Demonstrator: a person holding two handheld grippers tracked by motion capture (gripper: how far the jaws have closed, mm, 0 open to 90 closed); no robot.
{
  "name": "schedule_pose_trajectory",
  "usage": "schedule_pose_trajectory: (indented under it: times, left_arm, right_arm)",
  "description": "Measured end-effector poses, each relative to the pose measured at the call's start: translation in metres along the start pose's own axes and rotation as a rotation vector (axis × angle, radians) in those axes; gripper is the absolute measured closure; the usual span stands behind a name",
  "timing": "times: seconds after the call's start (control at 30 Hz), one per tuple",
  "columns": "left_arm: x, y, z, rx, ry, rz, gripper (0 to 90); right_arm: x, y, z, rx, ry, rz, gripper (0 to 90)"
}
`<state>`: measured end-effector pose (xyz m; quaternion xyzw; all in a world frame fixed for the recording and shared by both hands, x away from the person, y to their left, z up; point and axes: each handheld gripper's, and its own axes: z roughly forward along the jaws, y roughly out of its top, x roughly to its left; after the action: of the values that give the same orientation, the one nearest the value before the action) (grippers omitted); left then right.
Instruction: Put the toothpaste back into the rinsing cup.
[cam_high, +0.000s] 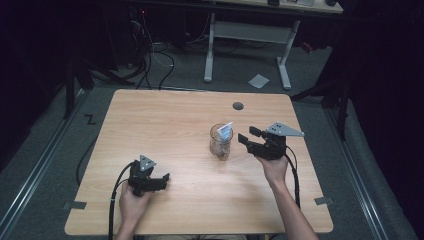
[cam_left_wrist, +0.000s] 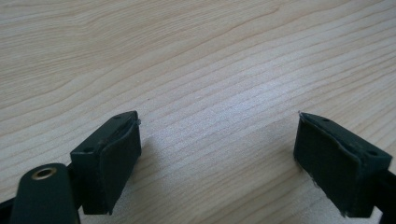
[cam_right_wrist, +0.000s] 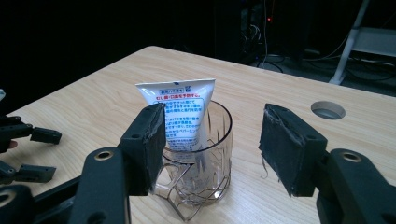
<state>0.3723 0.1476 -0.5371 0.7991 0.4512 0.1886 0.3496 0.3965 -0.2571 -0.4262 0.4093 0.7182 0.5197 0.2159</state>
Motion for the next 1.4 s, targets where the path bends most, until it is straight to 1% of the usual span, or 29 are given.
schedule_pose_trajectory:
  times: [0.2, 0.47, 0.57, 0.63, 0.67, 0.7, 0.77, 0.97, 1.2, 1.3, 1.4]
  left_arm:
    - [0.0, 0.0, 0.0, 0.0, 0.0, 0.0, 15.2]
    - [0.0, 0.0, 0.0, 0.002, -0.001, 0.001, 15.2]
    - [0.0, 0.0, 0.0, 0.002, -0.001, 0.001, 15.2]
    - [0.0, 0.0, 0.0, 0.0, 0.0, 0.0, 15.2]
    - [0.0, 0.0, 0.0, 0.001, 0.0, 0.0, 15.2]
    - [0.0, 0.0, 0.0, 0.0, 0.0, 0.0, 15.2]
    - [0.0, 0.0, 0.0, 0.0, 0.0, 0.001, 15.2]
    - [0.0, 0.0, 0.0, 0.0, 0.0, 0.0, 15.2]
    - [0.0, 0.0, 0.0, 0.0, 0.0, 0.0, 15.2]
    - [0.0, 0.0, 0.0, 0.0, 0.0, 0.0, 15.2]
    - [0.0, 0.0, 0.0, 0.0, 0.0, 0.0, 15.2]
  right_arm:
    - [-0.001, -0.002, -0.006, -0.007, -0.001, 0.008, 40.6]
    - [-0.001, -0.007, -0.013, 0.0, 0.0, 0.005, 40.7]
    - [-0.002, -0.009, -0.016, 0.0, 0.0, 0.011, 40.6]
    - [-0.001, -0.01, -0.018, 0.0, -0.003, 0.006, 40.7]
    - [-0.001, -0.011, -0.019, 0.011, -0.016, -0.003, 40.6]
    - [-0.001, -0.011, -0.019, 0.011, -0.016, -0.003, 40.6]
    - [0.0, -0.013, -0.021, 0.023, -0.037, -0.016, 40.7]
    - [-0.001, -0.018, -0.027, 0.034, -0.045, -0.015, 40.6]
    - [-0.005, -0.023, -0.034, 0.026, -0.045, 0.003, 40.5]
    - [-0.006, -0.025, -0.037, 0.035, -0.047, 0.009, 40.5]
    - [-0.009, -0.028, -0.04, 0.03, -0.046, 0.021, 40.5]
